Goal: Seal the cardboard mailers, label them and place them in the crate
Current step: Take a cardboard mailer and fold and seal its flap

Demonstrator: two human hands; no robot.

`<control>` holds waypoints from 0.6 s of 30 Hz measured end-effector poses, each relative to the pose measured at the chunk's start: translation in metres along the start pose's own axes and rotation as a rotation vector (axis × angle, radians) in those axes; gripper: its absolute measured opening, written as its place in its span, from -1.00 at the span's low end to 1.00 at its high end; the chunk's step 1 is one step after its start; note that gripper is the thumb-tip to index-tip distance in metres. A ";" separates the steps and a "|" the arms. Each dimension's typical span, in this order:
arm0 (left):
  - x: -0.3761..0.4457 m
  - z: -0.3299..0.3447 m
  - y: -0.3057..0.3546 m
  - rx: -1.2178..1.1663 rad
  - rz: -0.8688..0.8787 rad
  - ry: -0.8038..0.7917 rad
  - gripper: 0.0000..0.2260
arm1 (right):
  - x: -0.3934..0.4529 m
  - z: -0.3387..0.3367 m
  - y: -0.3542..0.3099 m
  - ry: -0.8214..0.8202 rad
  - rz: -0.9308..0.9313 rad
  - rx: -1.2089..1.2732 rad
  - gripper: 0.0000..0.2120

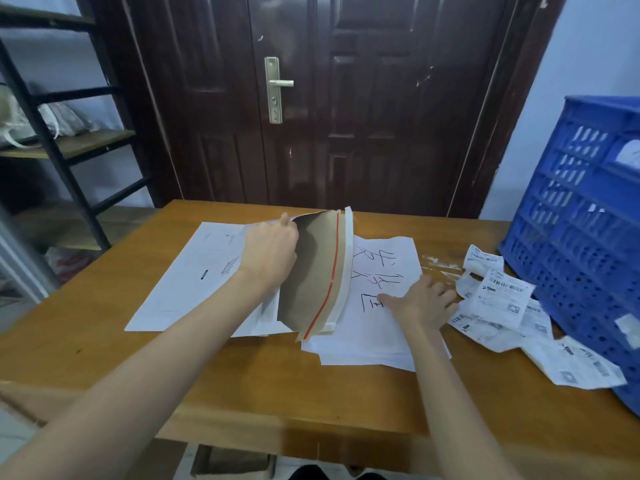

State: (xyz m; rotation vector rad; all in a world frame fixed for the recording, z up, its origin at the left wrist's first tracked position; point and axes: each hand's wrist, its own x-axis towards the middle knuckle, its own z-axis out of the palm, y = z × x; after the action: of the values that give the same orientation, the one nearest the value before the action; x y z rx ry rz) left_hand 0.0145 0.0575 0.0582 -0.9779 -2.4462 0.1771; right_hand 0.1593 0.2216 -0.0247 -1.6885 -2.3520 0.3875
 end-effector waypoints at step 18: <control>-0.003 0.011 -0.026 0.052 -0.037 -0.051 -0.65 | 0.010 -0.016 -0.011 0.111 -0.085 0.395 -0.70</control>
State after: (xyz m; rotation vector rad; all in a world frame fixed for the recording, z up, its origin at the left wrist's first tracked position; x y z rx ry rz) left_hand -0.0048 0.0367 0.0549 -0.9154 -2.4917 0.2541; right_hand 0.1514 0.2294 -0.0052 -1.3847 -2.0894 0.6732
